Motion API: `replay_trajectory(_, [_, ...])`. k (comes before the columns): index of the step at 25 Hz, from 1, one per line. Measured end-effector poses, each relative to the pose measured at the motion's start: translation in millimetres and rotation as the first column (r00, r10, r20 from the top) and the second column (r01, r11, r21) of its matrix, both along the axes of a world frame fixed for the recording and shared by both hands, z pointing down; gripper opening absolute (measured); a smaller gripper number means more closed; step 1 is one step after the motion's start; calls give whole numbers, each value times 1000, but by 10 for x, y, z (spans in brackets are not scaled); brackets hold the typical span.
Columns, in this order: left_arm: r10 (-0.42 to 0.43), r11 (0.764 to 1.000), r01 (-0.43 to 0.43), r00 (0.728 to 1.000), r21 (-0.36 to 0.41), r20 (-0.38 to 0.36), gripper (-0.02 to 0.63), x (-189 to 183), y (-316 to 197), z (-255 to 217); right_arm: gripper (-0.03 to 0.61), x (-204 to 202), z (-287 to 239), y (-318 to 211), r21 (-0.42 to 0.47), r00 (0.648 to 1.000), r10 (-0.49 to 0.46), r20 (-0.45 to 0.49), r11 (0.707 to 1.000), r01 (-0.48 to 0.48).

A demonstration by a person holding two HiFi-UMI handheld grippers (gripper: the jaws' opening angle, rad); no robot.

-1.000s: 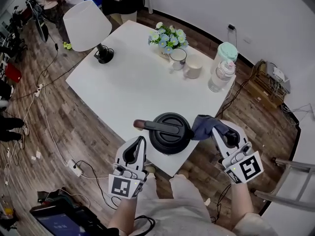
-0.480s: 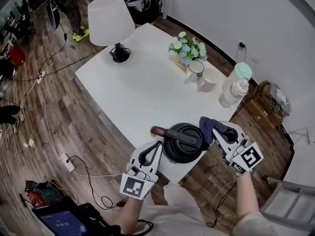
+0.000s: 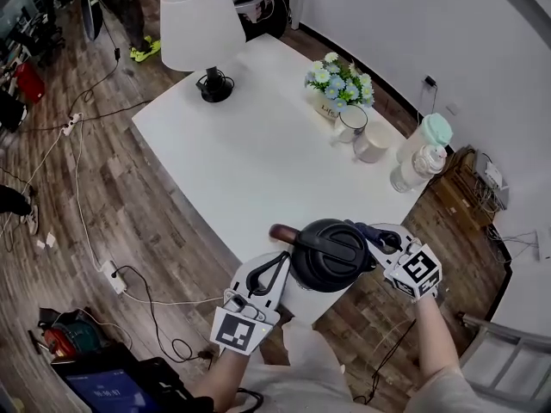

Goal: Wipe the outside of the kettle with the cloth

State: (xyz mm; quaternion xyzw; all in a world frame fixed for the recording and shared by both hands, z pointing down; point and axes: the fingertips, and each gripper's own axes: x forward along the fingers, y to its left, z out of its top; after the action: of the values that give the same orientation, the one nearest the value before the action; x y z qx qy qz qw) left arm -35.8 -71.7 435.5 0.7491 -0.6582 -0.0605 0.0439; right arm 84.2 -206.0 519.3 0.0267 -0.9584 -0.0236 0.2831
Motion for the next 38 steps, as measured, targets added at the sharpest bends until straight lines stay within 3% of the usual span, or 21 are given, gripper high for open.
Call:
replay_trajectory(2, [1,1000,-1,1000,-7,-6,6,-8,0,26,63,-5,-44,-66,7,1000,16,-4,1000,-16])
replay_trajectory(5, [14,1000,-15,1000,-7,-7,6,-10,-20,38,63,-76,-702,-229,-5,982,32,185,999,-32])
replay_trajectory(8, [19,1000,-19,999,-4,-31,6,-37,-36,35,63,-249,-1380,-225,-3,950,-106,295,994,112])
replay_trajectory(11, [17,1000,-17,999,5,-45,6,-106,-43,3,63,-520,-1776,-114,-21,908,-291,303,950,311])
replay_trajectory(13, [20,1000,-20,999,9,-46,6,-141,-55,-20,63,-676,-1836,19,-49,865,-441,239,884,464])
replay_trajectory(17, [21,1000,-20,999,18,-49,6,-183,-74,-29,63,-862,-1599,248,-202,733,-677,66,711,674])
replay_trajectory(22, [17,1000,-16,998,12,-68,6,-202,-12,29,63,-1105,-1283,409,-522,588,-808,-34,516,680])
replay_trajectory(24, [21,1000,-21,997,12,-75,6,-190,-10,63,63,-1219,-1139,470,-587,535,-841,-80,473,657])
replay_trajectory(29, [28,999,-25,996,27,-87,6,-193,-39,108,63,-1377,-739,667,-682,412,-895,-172,410,605])
replay_trajectory(33, [9,1000,-6,993,20,-122,6,-250,-35,156,63,-1437,-456,761,-734,337,-913,-229,389,557])
replay_trajectory(36, [-8,1000,10,992,15,-129,6,-314,-4,194,63,-1487,-227,765,-712,321,-907,-273,415,567])
replay_trajectory(38, [-18,1000,20,991,13,-131,6,-363,21,222,63,-1539,-140,694,-648,350,-890,-293,454,612])
